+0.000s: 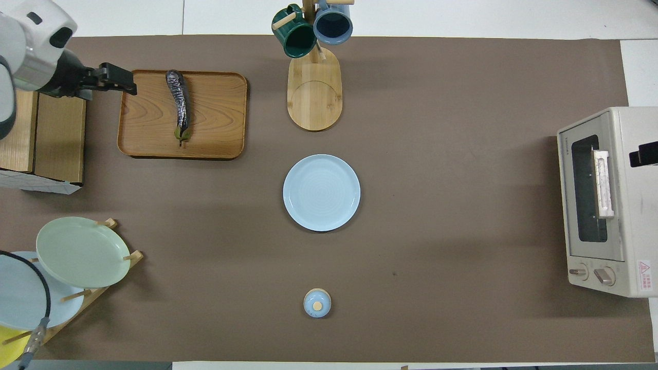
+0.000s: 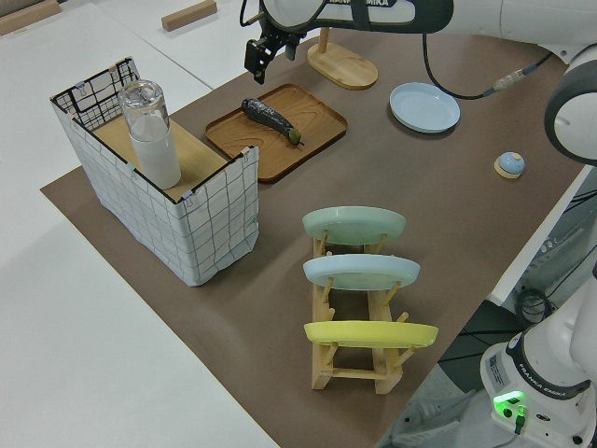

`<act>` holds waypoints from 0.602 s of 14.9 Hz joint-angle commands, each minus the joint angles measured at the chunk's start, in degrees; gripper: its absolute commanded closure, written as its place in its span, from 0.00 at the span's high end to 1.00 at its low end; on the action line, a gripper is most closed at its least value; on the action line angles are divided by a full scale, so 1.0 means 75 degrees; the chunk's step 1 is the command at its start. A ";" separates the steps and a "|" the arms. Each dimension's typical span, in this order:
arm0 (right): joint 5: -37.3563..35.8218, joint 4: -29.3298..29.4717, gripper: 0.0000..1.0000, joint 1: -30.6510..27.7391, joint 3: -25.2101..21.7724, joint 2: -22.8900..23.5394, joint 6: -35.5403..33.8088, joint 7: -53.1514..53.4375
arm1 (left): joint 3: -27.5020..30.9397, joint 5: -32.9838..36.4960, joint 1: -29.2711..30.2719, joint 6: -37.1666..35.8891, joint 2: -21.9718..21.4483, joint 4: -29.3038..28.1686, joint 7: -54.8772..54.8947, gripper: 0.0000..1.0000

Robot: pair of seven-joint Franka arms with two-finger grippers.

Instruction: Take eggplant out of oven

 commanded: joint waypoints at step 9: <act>0.0125 -0.0154 1.00 0.0039 -0.0033 -0.0018 -0.0233 0.0106 | -0.0445 0.0911 -0.0051 -0.3095 -0.2302 -0.0457 -0.0547 1.00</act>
